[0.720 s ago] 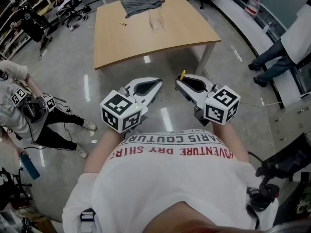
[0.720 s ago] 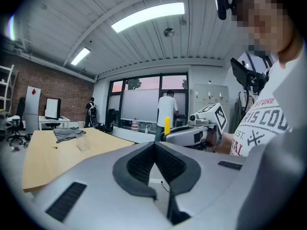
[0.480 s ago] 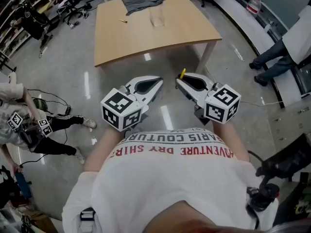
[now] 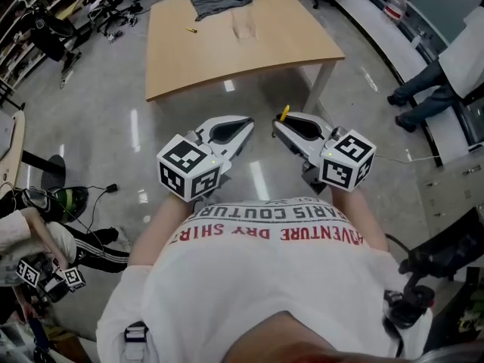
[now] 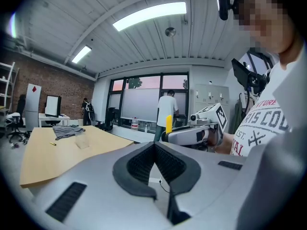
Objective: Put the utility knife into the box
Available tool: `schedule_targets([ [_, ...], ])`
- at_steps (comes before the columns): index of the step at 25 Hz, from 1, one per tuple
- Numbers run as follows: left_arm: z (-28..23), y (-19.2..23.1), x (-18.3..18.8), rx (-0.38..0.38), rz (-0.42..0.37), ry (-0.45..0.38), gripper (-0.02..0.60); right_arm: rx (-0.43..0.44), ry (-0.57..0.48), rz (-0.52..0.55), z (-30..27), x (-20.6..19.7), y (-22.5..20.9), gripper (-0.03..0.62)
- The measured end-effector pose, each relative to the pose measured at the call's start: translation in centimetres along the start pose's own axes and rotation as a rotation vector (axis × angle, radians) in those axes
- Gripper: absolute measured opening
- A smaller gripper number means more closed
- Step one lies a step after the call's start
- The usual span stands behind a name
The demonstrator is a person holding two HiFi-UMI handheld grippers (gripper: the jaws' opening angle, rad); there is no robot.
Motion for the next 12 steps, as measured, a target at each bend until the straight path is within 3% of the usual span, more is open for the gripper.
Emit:
schedule_targets([
  [12, -1.9, 1.1, -2.3, -0.018, 0.043, 0.037, 0.003, -0.035, 0.020, -0.056, 0.3, -2.4, -2.4, 0.057],
])
Point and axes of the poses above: the fingertips, and each gripper's own axes: z backward along the fingers, y to its left, x out of its top, the point moved 5 cm from there along z, backward along the fingers, and after that the axes turned 15 degrees about x, right-handed, at the moved point
